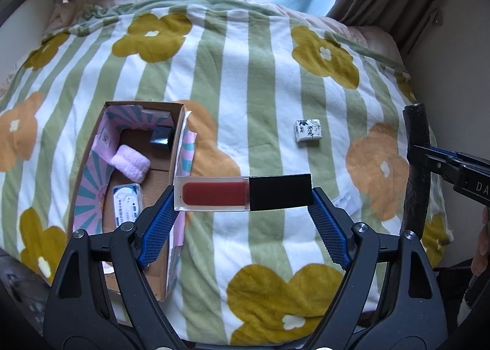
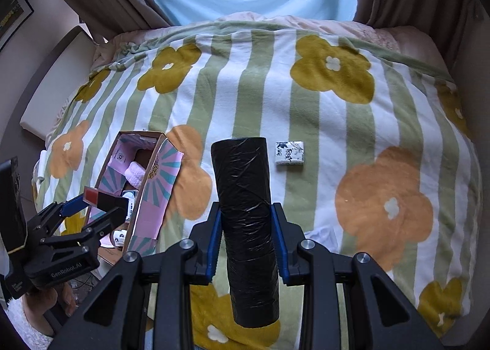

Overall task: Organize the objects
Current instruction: 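Lift the lipstick and black stick and carry both over the cardboard box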

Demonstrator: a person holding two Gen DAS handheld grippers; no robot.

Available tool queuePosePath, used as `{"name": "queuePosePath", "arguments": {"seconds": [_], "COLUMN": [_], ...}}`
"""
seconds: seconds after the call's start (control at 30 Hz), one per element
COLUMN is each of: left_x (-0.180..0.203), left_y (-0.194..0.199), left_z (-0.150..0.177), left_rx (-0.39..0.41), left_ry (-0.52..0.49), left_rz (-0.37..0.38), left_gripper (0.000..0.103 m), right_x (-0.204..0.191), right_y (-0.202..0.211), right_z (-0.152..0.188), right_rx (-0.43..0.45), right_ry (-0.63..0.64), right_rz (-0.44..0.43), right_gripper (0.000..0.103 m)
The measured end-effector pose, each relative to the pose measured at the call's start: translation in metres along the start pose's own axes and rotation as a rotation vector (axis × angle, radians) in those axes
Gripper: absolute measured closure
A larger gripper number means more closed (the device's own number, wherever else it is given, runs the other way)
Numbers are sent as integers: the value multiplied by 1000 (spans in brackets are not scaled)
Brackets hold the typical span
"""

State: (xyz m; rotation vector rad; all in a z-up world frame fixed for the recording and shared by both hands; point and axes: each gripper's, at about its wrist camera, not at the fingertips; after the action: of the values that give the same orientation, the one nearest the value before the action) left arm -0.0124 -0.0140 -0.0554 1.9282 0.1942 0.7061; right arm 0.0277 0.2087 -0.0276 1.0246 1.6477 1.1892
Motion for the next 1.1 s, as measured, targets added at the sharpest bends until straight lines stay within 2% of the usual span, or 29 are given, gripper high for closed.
{"name": "queuePosePath", "arguments": {"seconds": [0.13,0.27,0.47,0.67,1.1], "left_x": [-3,-3,-9,-34,-138], "left_y": [12,11,17,26,33], "left_z": [17,26,27,24,38], "left_rx": [19,7,15,24,16], "left_ry": [-13,-31,-49,-31,83], "left_rz": [6,18,27,16,-79], "left_gripper": [20,20,20,20,20], "right_x": [-7,-9,-27,-54,-159], "right_y": [8,7,8,10,-21], "right_z": [28,44,47,34,-22], "right_rx": [8,-5,1,20,5], "right_ry": [-7,-53,-40,-2,168], "right_rz": [68,55,64,45,-68], "right_gripper": [75,75,75,75,75]}}
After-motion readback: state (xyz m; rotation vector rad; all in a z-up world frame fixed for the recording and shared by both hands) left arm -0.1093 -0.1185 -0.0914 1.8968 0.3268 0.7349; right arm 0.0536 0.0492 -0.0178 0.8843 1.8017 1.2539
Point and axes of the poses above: each gripper's, at about its wrist camera, not at the fingertips, and y roughly against the way its jaws point, x to its right, z to its underside, and after that the axes turned 12 degrees about -x, right-handed
